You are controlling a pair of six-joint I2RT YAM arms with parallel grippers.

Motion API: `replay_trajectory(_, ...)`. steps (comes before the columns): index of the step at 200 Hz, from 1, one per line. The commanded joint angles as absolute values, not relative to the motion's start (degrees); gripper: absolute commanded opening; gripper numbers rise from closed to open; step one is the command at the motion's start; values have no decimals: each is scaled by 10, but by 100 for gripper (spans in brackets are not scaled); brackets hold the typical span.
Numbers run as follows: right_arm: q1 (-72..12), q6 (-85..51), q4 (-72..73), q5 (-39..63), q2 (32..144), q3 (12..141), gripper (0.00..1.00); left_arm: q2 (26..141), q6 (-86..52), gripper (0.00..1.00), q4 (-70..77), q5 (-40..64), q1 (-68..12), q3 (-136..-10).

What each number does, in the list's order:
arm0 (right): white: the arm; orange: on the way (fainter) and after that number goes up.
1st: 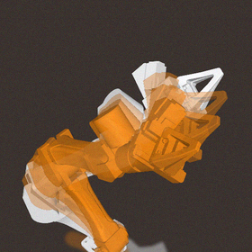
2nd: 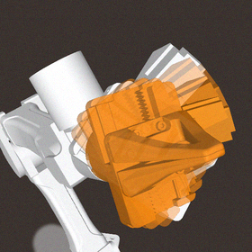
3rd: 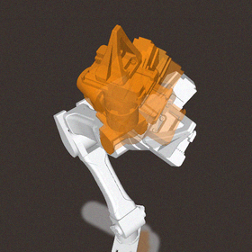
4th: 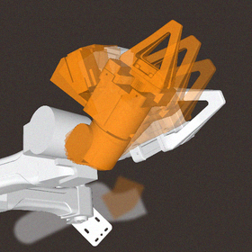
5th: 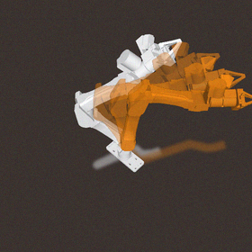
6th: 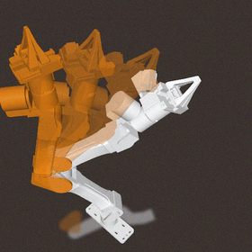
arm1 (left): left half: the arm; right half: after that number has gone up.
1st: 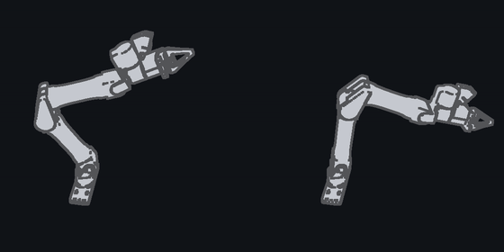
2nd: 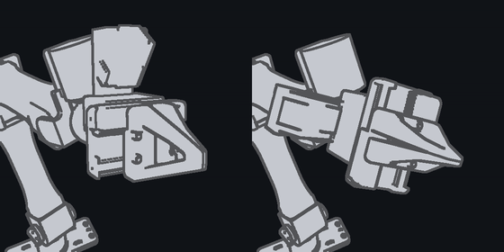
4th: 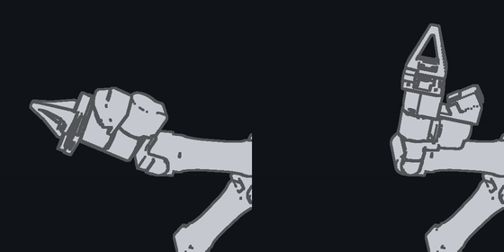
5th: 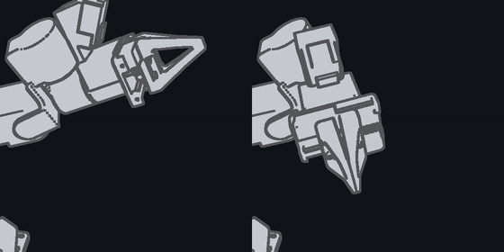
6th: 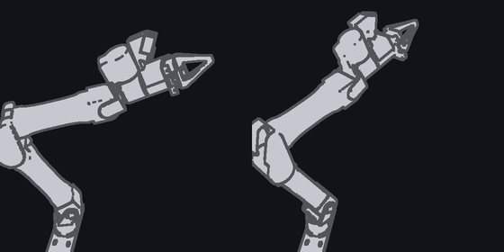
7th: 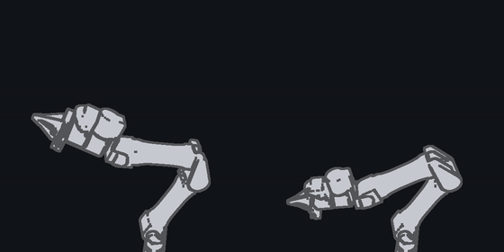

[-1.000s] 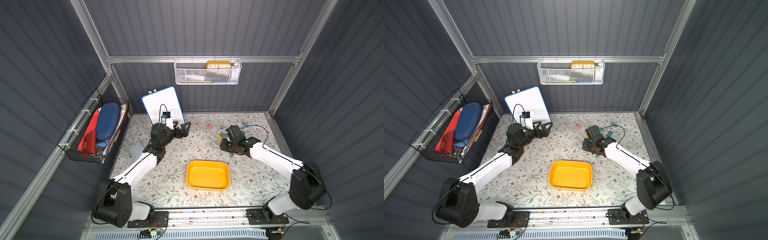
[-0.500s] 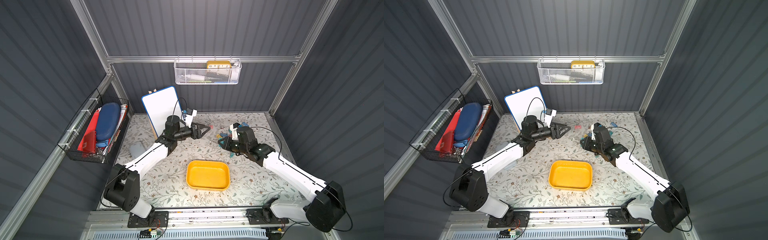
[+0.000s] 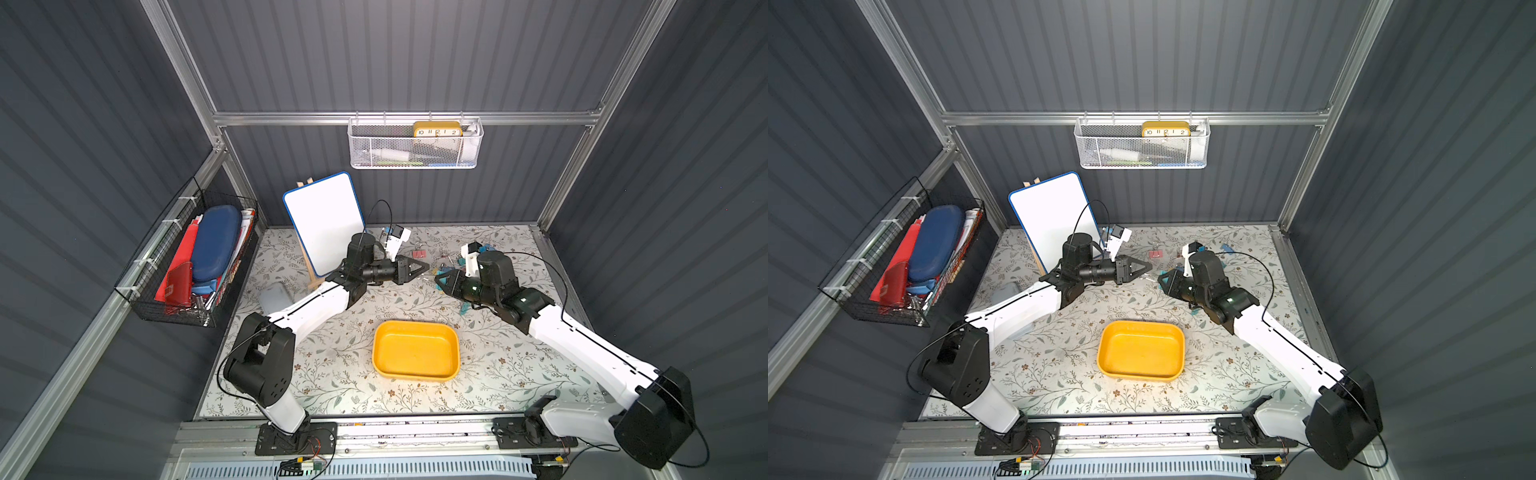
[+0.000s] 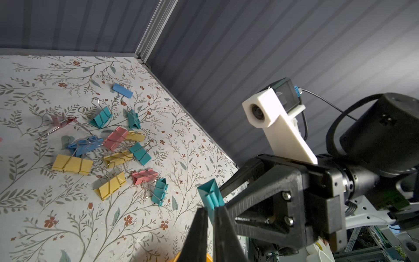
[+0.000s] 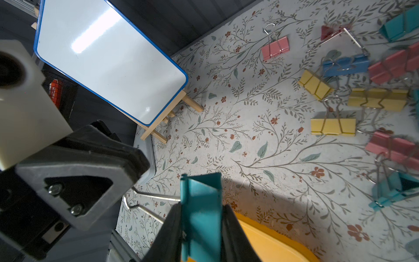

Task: Put the binder clips in the storage box
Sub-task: Pick up the binder clip at the center of the board.

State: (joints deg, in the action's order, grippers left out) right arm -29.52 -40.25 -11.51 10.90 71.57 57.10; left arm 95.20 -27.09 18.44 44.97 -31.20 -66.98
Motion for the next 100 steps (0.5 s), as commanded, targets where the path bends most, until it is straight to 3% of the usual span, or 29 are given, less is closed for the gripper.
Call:
replay_trajectory(1, -297, -401, -102, 100, 698, 570, 27, 948, -285, 21, 209, 476, -314, -675)
replay_trajectory(13, -297, -397, -105, 90, 698, 570, 26, 942, -286, 48, 208, 482, -315, -670)
replay_trajectory(20, -297, -395, -108, 84, 699, 570, 26, 937, -285, 58, 205, 479, -316, -668)
replay_trajectory(46, -297, -392, -104, 63, 676, 566, 26, 928, -262, 62, 149, 457, -319, -673)
replay_trajectory(59, -297, -393, -92, 65, 676, 563, 26, 925, -259, 51, 142, 449, -320, -672)
replay_trajectory(76, -297, -393, -92, 73, 683, 564, 26, 922, -267, 26, 153, 449, -320, -669)
replay_trajectory(100, -297, -392, -103, 86, 690, 570, 26, 915, -269, 2, 160, 444, -323, -673)
